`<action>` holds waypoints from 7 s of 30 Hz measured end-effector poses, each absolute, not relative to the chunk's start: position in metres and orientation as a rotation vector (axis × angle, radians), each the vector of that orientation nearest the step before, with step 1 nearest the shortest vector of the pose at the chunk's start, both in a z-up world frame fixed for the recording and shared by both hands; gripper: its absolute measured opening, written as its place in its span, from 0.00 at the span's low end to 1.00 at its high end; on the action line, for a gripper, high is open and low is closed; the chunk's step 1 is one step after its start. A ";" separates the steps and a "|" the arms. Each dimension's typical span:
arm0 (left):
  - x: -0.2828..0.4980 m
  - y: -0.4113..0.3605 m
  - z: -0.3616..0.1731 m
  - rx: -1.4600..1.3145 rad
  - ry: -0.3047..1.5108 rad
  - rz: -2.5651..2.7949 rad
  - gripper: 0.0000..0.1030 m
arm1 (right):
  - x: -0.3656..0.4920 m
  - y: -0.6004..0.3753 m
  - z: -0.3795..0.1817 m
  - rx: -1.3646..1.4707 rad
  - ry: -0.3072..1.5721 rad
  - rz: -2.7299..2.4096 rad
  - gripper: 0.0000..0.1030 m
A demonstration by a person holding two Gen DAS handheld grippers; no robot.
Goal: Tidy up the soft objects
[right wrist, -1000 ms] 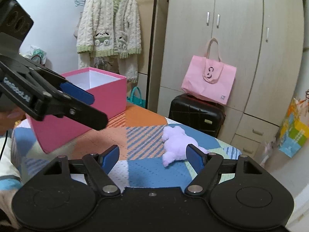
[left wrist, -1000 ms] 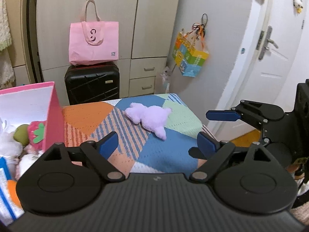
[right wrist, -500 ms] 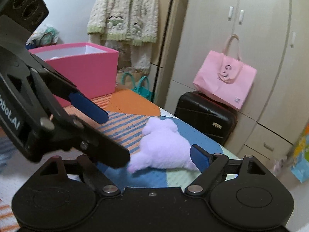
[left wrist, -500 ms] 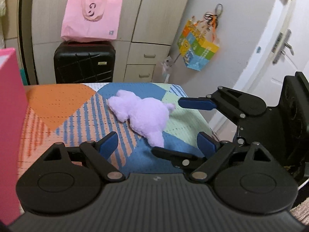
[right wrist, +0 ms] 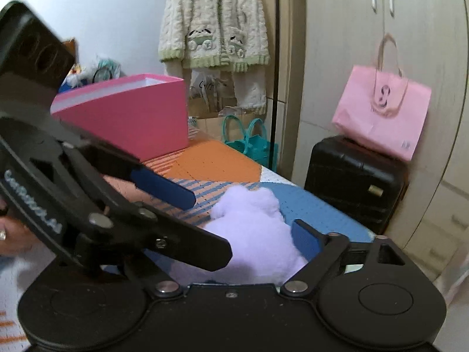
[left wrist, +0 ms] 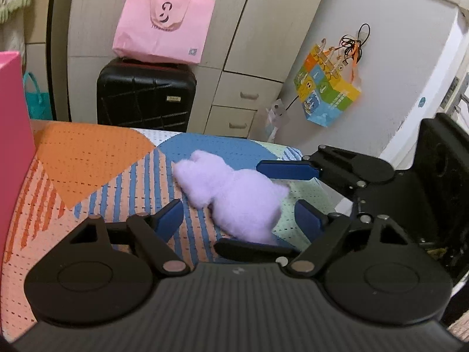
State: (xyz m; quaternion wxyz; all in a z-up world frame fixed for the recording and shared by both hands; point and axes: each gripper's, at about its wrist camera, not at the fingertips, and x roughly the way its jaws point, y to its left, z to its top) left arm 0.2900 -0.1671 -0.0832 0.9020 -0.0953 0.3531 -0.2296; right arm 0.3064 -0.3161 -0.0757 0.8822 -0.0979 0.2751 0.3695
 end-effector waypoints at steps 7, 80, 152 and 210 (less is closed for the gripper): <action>0.298 -0.168 -0.098 -0.191 0.779 -0.477 0.62 | 0.311 -0.313 -0.085 -0.249 0.659 0.755 0.92; 0.163 -0.104 -0.068 -0.103 0.814 -0.726 0.47 | 0.132 -0.238 -0.063 -0.097 0.711 0.428 0.62; 0.256 0.122 -0.017 -0.277 0.684 -0.315 0.53 | 0.252 -0.020 0.010 -0.215 0.658 0.705 0.58; 0.044 0.045 0.029 0.079 0.472 -0.047 0.99 | 0.014 -0.167 0.070 0.105 0.426 0.028 1.00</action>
